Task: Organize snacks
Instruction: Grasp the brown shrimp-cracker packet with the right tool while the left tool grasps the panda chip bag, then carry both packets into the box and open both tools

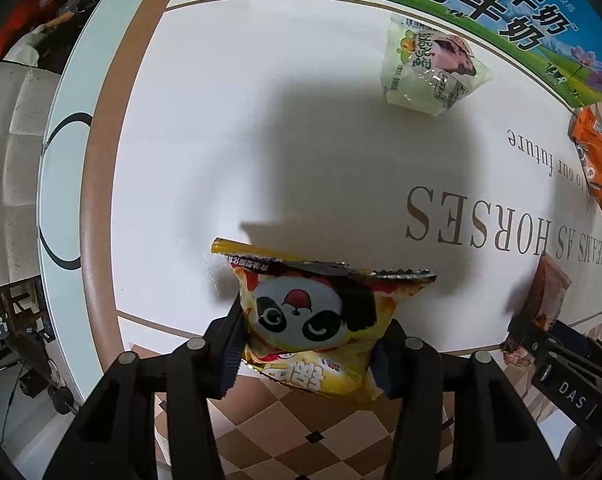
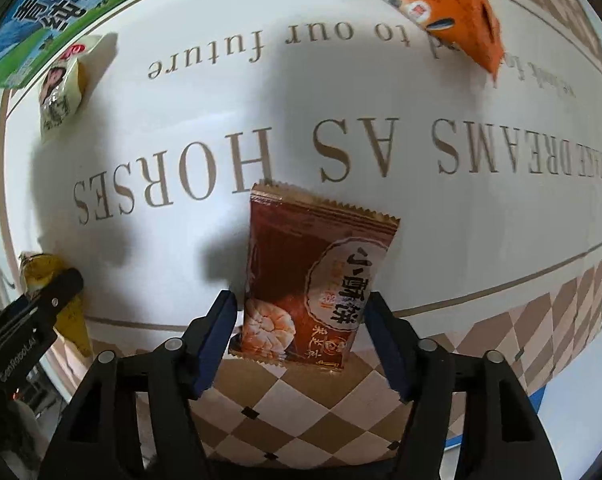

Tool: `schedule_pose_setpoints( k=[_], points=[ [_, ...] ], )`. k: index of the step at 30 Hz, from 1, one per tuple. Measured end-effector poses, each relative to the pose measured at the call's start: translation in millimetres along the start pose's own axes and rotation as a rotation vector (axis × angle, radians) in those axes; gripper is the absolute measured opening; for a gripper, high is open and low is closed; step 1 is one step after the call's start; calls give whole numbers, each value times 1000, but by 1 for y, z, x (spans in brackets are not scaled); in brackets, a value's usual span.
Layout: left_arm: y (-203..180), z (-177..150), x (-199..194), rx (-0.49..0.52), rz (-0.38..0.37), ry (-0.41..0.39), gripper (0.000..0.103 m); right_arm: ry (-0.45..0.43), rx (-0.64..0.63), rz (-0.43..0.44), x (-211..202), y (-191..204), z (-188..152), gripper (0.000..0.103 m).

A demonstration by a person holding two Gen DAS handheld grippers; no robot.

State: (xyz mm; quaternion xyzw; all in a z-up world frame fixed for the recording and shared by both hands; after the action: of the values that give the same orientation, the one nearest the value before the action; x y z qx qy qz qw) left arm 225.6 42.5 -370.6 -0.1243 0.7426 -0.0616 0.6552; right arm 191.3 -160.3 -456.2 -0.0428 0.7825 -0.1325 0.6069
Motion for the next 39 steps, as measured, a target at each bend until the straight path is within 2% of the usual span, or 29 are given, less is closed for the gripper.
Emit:
schedule_pose_setpoints(
  k=[1, 5, 9, 14, 18, 21, 24, 27, 30, 33, 39],
  points=[
    [-1, 0, 0, 2, 2, -3, 47, -19, 0, -3, -2, -1, -1, 58],
    [-10, -7, -5, 0, -13, -4, 45, -43, -20, 1, -5, -5, -4, 58],
    [-31, -12, -39, 26, -63, -43, 45, -50, -16, 51, -19, -10, -5, 58],
    [-68, 9, -120, 83, -177, -155, 45, -155, -22, 145, -87, -42, 6, 58],
    [-97, 49, -181, 133, -244, -239, 45, -295, -9, 203, -166, -71, 31, 58],
    [-113, 88, -204, 158, -230, -278, 45, -384, 8, 220, -221, -85, 65, 58],
    [-113, 129, -201, 151, -204, -253, 45, -446, 34, 166, -245, -81, 105, 58],
    [-102, 155, -175, 122, -187, -198, 45, -420, 49, 129, -248, -75, 146, 58],
    [-92, 179, -148, 91, -148, -136, 45, -375, 53, 105, -222, -67, 174, 58],
    [-84, 191, -127, 76, -122, -96, 45, -349, 55, 75, -188, -56, 183, 58],
    [-83, 202, -104, 82, -99, -31, 46, -321, 44, 51, -159, -47, 201, 58]
  ],
)
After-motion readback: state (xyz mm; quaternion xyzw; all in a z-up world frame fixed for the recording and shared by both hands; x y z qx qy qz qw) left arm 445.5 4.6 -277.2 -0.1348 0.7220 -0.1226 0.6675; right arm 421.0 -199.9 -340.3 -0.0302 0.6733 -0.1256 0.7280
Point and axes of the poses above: each gripper's, at about its wrist camera, not at the fingertips, and x roughly the way its jaws point, y to its left, z to its top, the point moved 1 cm from there along x, roughly the way its jaws point, and after that the axes turned 15 degrees about -z, right-handed, at the moved point
